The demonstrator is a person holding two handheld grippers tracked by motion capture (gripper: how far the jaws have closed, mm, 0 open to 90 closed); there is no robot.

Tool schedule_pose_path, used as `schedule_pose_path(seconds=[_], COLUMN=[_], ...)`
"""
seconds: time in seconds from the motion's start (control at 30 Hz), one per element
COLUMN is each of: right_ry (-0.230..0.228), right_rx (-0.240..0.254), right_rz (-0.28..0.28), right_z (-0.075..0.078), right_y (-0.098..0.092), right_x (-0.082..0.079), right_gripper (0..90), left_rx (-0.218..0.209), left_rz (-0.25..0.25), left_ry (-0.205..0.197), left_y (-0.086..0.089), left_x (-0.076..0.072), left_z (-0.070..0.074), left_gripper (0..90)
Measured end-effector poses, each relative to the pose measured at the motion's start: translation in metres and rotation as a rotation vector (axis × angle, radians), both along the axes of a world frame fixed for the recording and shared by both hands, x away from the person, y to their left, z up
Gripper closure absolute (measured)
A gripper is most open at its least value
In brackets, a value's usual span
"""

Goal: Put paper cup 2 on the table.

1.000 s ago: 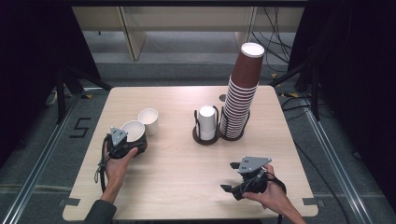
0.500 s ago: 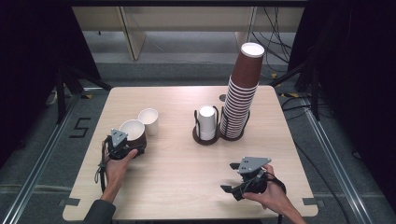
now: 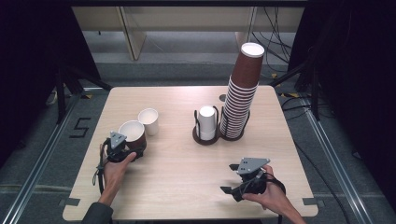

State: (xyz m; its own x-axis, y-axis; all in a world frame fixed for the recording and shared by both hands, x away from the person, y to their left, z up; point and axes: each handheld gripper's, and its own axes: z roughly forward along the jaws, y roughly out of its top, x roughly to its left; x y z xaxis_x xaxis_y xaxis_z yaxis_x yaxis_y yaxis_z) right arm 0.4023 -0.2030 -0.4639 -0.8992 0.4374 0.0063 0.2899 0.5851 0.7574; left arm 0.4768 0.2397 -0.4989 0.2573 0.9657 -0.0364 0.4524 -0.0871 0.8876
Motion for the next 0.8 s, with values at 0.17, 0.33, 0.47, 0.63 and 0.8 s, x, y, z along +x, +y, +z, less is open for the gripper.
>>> schedule_pose_path(seconds=[0.17, 0.33, 0.47, 0.63, 0.8], right_ry=[0.000, -0.003, -0.010, 0.000, 0.001], right_rx=[0.002, -0.001, -0.002, -0.001, 0.000], right_rz=[0.000, -0.004, -0.001, -0.003, -0.003], right_z=[0.000, 0.000, 0.000, 0.000, 0.000], right_y=[0.000, -0.001, -0.002, -0.001, -0.001], right_x=[0.000, 0.000, 0.000, -0.001, -0.001], right_gripper=[16.9, 16.9, 16.9, 16.9, 17.0], left_rx=[0.015, 0.018, -0.013, -0.014, -0.012], left_rz=[-0.009, 0.000, 0.018, 0.009, 0.009], left_ry=[0.023, 0.017, 0.017, 0.012, 0.017], left_y=[0.000, 0.000, 0.004, 0.006, 0.006], left_x=[-0.003, -0.006, -0.009, -0.011, -0.013], left_z=[0.000, -0.001, -0.005, -0.005, -0.005], left_gripper=[14.7, 14.7, 14.7, 14.7, 14.7])
